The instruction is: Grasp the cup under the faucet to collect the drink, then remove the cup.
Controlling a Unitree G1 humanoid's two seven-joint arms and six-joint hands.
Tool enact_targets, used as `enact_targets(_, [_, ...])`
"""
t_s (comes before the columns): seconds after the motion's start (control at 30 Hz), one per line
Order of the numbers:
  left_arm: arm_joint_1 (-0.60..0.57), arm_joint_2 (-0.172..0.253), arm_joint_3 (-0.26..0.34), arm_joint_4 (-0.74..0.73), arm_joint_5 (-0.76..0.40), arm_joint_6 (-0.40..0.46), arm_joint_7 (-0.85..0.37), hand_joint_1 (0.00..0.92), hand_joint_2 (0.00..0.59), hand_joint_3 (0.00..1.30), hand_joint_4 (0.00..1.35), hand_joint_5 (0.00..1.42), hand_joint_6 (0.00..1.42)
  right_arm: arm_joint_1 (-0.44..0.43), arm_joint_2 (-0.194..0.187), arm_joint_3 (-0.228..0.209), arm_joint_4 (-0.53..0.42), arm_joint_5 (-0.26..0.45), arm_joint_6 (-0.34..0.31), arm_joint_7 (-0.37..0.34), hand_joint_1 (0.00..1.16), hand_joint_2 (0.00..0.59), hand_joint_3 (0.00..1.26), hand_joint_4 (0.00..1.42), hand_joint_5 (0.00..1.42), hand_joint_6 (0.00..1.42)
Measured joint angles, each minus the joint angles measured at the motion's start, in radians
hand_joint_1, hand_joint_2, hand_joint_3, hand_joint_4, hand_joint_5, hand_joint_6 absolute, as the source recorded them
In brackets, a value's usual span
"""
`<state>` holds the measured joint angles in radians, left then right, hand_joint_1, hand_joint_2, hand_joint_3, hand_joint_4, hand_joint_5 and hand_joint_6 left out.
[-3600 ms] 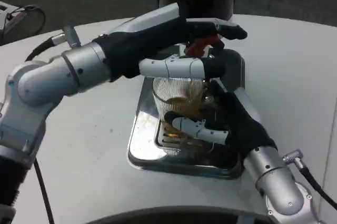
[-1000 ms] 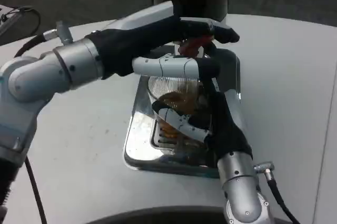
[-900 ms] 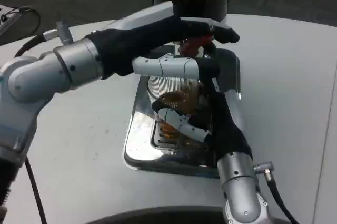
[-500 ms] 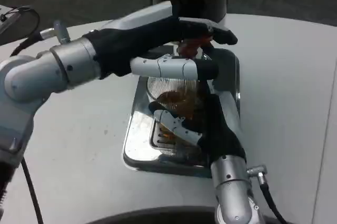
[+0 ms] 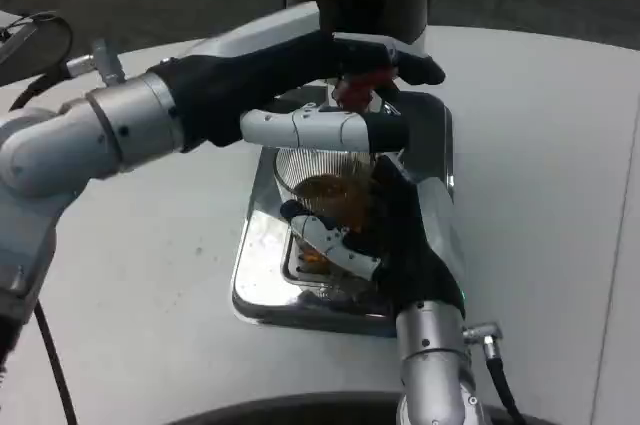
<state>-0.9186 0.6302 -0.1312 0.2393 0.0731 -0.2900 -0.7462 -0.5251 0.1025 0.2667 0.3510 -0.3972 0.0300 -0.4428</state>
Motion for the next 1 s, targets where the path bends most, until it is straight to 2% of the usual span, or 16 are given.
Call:
enact_targets(0.23, [0.011, 0.0, 0.007, -0.02, 0.0, 0.018, 0.005, 0.0, 0.001, 0.27, 0.2, 0.28, 0.14, 0.0, 0.001, 0.016, 0.016, 0.005, 0.0, -0.034, 0.77, 0.234, 0.29, 0.36, 0.38, 0.31])
enact_targets(0.43, [0.025, 0.0, 0.037, -0.025, -0.005, 0.034, 0.015, 0.0, 0.0, 0.16, 0.17, 0.29, 0.14, 0.0, 0.001, 0.02, 0.03, 0.012, -0.002, -0.067, 0.77, 0.242, 0.35, 0.43, 0.45, 0.36])
enact_targets(0.53, [0.035, -0.005, 0.055, -0.019, -0.025, 0.05, 0.028, 0.0, 0.0, 0.14, 0.16, 0.3, 0.15, 0.0, 0.001, 0.021, 0.031, 0.013, -0.002, -0.081, 0.77, 0.255, 0.38, 0.46, 0.48, 0.38])
enact_targets(0.83, [0.052, -0.038, 0.099, -0.001, -0.059, 0.067, 0.063, 0.0, 0.0, 0.14, 0.17, 0.33, 0.19, 0.0, 0.001, 0.02, 0.035, 0.028, -0.004, -0.107, 0.77, 0.256, 0.43, 0.54, 0.57, 0.43])
enact_targets(1.0, [0.052, -0.062, 0.136, 0.01, -0.08, 0.067, 0.091, 0.0, 0.003, 0.15, 0.2, 0.36, 0.22, 0.0, 0.001, 0.011, 0.033, 0.031, -0.013, -0.115, 0.78, 0.251, 0.49, 0.6, 0.64, 0.5])
